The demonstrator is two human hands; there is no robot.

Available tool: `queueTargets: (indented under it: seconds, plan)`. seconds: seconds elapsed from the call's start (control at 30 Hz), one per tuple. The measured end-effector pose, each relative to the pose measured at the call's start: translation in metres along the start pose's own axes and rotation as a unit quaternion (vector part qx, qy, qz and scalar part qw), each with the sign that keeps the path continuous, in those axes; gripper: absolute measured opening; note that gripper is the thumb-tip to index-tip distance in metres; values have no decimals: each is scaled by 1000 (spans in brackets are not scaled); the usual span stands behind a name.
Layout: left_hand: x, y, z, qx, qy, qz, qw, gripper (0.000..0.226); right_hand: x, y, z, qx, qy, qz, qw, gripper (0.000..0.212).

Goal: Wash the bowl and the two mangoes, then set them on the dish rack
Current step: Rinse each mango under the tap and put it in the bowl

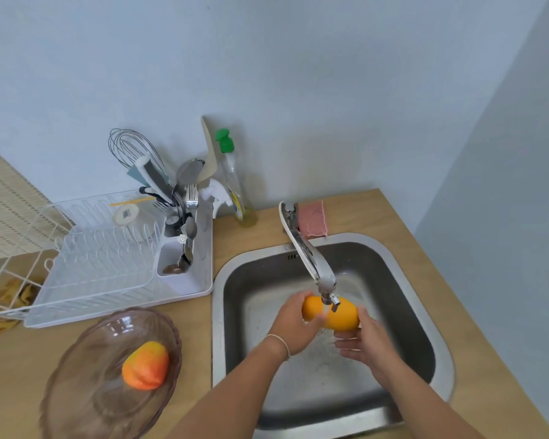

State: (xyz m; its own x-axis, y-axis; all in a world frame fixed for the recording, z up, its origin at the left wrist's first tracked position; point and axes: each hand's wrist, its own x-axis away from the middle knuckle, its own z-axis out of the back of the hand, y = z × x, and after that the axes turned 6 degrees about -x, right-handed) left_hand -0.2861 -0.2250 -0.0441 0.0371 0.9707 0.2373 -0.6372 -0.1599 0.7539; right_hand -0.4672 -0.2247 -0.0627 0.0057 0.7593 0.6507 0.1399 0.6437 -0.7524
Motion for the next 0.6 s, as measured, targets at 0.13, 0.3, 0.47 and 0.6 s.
queueTargets:
  seconds: [0.13, 0.3, 0.47, 0.6]
  plan:
    - [4, -8, 11, 10, 0, 56, 998, 52, -3, -4, -2, 82, -11, 104, 991, 34]
    - [11, -11, 15, 131, 36, 193, 972, 41, -5, 4, -7, 170, -172, 162, 957, 41]
    - [15, -5, 20, 319, -40, 206, 924, 31, 1, 0, -17, 159, -73, 146, 974, 24]
    - [11, 2, 16, 331, -43, 179, 926, 37, 7, -9, -21, 139, 2, -12, 990, 69]
